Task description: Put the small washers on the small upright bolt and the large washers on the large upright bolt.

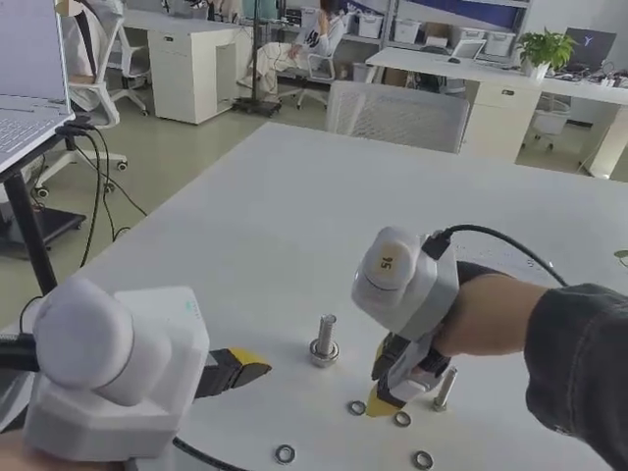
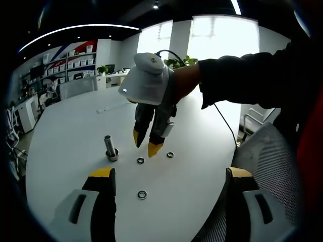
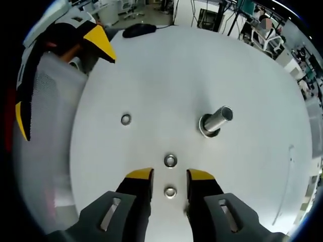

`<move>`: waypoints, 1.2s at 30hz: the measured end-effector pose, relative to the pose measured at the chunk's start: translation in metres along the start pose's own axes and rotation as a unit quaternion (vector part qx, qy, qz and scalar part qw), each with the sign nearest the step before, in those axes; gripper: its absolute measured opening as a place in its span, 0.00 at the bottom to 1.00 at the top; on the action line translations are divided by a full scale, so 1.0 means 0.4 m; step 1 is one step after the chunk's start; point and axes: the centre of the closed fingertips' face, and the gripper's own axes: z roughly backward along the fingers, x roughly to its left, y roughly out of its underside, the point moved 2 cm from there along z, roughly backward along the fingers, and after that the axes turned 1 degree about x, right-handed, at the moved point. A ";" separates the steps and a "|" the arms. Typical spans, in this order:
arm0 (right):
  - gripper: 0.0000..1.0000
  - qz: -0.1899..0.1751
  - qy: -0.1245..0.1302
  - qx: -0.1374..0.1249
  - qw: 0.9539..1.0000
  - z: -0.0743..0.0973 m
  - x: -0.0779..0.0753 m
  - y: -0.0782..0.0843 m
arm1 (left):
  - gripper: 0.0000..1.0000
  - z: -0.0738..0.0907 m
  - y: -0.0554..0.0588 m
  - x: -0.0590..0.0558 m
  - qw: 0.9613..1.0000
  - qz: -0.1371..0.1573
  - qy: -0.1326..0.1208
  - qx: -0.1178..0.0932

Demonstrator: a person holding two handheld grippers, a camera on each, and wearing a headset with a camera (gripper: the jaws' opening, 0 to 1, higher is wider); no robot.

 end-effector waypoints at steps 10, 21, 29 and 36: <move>0.24 0.016 -0.009 0.003 1.000 -0.037 0.008 0.000 | 0.90 -0.009 0.008 0.007 1.000 0.002 -0.001 0.000; 0.22 0.030 -0.010 0.008 0.999 -0.060 0.018 0.000 | 0.90 -0.016 0.010 0.013 1.000 -0.002 -0.004 0.000; 0.21 0.037 -0.011 0.010 0.999 -0.069 0.022 0.000 | 0.89 -0.026 0.002 0.025 1.000 -0.005 -0.003 -0.003; 0.20 0.042 -0.011 0.011 0.999 -0.070 0.025 0.000 | 0.89 -0.037 0.003 0.029 1.000 -0.002 -0.002 -0.003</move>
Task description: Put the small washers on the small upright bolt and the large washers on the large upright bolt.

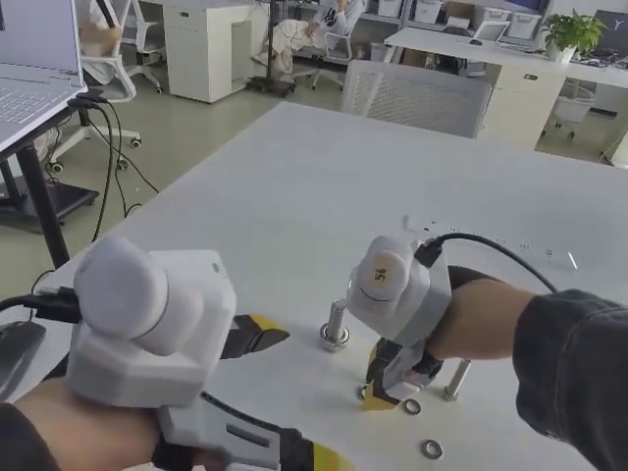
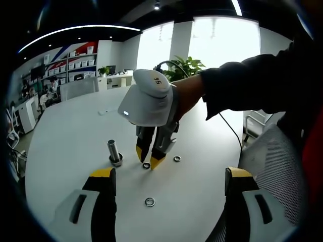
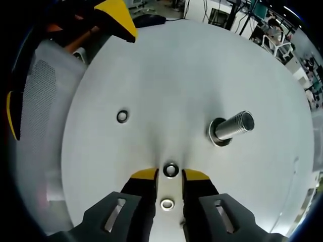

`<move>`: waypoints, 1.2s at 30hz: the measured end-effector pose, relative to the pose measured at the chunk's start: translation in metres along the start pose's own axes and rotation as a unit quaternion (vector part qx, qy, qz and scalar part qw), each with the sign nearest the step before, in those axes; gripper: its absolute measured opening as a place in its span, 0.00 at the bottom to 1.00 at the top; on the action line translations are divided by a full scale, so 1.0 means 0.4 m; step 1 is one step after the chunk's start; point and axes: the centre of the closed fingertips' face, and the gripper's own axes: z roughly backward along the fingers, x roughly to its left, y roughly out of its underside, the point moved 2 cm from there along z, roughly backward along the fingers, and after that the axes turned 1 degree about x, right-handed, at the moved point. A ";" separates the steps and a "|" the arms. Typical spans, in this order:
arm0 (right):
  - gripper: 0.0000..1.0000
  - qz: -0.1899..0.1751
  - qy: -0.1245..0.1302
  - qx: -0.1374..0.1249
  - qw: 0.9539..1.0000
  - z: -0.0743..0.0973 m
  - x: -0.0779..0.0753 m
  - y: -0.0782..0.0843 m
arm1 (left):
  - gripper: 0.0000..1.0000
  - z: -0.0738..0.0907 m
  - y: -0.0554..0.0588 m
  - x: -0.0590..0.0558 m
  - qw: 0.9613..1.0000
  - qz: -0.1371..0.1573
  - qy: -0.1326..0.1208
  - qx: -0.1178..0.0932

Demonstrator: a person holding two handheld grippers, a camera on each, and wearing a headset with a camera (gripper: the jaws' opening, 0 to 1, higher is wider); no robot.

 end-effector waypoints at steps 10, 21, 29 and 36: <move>0.18 0.010 -0.001 0.002 1.000 0.002 0.003 0.000 | 0.89 -0.003 0.001 -0.004 1.000 0.002 0.003 -0.001; 0.16 0.011 -0.001 0.003 1.000 0.003 -0.002 -0.004 | 0.88 -0.001 -0.001 -0.006 1.000 0.003 0.006 -0.002; 0.14 0.017 -0.002 0.001 1.000 0.004 -0.001 -0.003 | 0.88 -0.004 -0.001 -0.006 1.000 0.004 0.007 -0.001; 0.14 0.020 -0.002 0.002 1.000 0.004 -0.001 -0.003 | 0.88 -0.004 -0.002 -0.005 1.000 0.004 0.007 -0.001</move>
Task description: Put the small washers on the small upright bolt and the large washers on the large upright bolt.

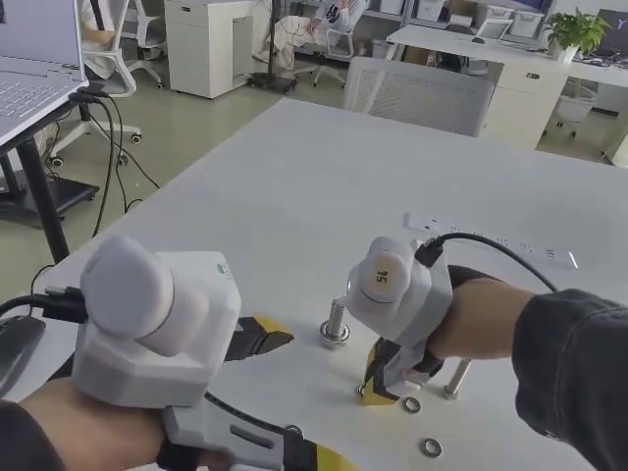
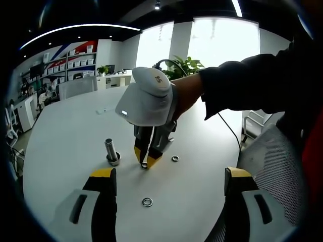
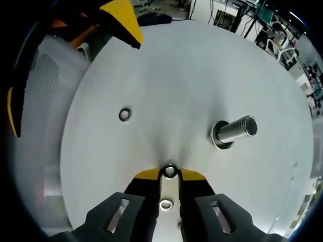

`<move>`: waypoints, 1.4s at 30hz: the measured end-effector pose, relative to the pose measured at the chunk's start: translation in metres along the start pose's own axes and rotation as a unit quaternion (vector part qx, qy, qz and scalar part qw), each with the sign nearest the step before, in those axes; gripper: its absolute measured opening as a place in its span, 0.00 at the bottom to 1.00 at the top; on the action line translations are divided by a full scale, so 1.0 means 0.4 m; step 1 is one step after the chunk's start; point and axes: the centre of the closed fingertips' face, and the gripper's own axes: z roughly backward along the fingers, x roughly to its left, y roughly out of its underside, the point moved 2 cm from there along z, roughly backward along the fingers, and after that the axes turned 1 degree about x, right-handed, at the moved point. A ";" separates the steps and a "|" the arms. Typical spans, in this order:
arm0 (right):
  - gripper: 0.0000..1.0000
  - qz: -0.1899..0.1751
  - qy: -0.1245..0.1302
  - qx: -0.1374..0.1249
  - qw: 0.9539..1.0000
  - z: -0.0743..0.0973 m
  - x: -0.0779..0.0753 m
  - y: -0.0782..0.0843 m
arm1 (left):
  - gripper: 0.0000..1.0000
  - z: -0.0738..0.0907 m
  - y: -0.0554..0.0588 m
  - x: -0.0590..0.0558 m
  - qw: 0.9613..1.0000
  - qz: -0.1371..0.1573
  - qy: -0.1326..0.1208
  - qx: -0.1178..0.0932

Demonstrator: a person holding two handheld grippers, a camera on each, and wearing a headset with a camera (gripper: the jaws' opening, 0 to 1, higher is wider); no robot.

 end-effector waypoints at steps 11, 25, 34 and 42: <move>0.14 0.003 0.002 0.007 1.000 0.003 -0.005 0.006 | 0.88 -0.001 -0.001 0.003 1.000 0.000 0.001 0.002; 0.14 -0.004 0.006 0.010 1.000 0.023 -0.009 0.019 | 0.88 -0.003 -0.005 0.001 1.000 -0.002 0.003 0.001; 0.14 -0.007 0.008 0.010 1.000 0.048 -0.007 0.030 | 0.88 -0.007 -0.004 -0.001 1.000 -0.004 0.004 0.001; 0.14 -0.010 0.008 0.015 1.000 0.053 0.000 0.043 | 0.88 -0.006 -0.005 -0.008 1.000 -0.007 0.005 0.000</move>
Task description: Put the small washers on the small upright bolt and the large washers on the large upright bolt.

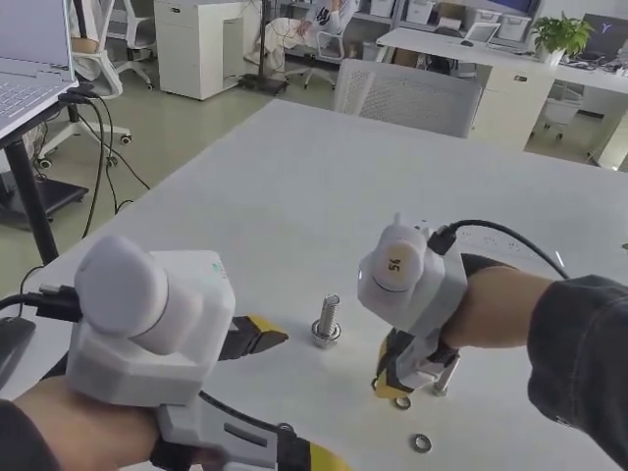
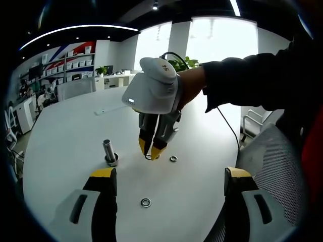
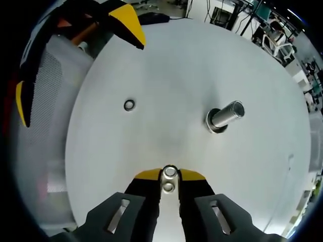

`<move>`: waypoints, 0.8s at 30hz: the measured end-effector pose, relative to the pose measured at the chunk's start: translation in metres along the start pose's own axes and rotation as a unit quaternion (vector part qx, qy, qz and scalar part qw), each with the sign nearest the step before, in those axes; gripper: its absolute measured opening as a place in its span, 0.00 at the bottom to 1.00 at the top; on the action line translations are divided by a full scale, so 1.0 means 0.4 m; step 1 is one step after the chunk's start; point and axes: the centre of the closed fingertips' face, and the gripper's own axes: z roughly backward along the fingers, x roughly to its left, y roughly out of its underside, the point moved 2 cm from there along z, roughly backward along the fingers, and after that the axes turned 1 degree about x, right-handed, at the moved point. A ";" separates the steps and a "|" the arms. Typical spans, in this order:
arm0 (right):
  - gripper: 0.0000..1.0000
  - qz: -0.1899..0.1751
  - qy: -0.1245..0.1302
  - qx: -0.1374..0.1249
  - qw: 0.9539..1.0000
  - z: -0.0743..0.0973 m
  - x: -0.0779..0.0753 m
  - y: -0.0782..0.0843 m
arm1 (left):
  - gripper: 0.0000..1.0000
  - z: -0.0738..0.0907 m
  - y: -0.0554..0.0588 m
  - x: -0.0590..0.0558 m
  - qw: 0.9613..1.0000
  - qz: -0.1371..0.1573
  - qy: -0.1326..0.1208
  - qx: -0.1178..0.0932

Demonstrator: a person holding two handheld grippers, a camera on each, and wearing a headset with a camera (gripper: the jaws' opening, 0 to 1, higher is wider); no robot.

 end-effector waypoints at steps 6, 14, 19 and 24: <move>0.14 0.001 0.000 0.002 1.000 0.002 0.009 0.001 | 0.88 0.002 0.005 -0.002 1.000 0.000 0.001 -0.001; 0.14 -0.008 0.000 0.002 1.000 0.014 0.032 0.026 | 0.88 0.001 0.008 -0.006 1.000 -0.002 0.004 0.000; 0.14 -0.018 0.003 -0.004 1.000 0.024 0.045 0.047 | 0.88 0.001 0.008 -0.008 1.000 -0.003 0.006 0.001; 0.14 -0.029 0.003 -0.003 1.000 0.030 0.063 0.076 | 0.88 0.001 0.007 -0.010 1.000 -0.005 0.007 0.000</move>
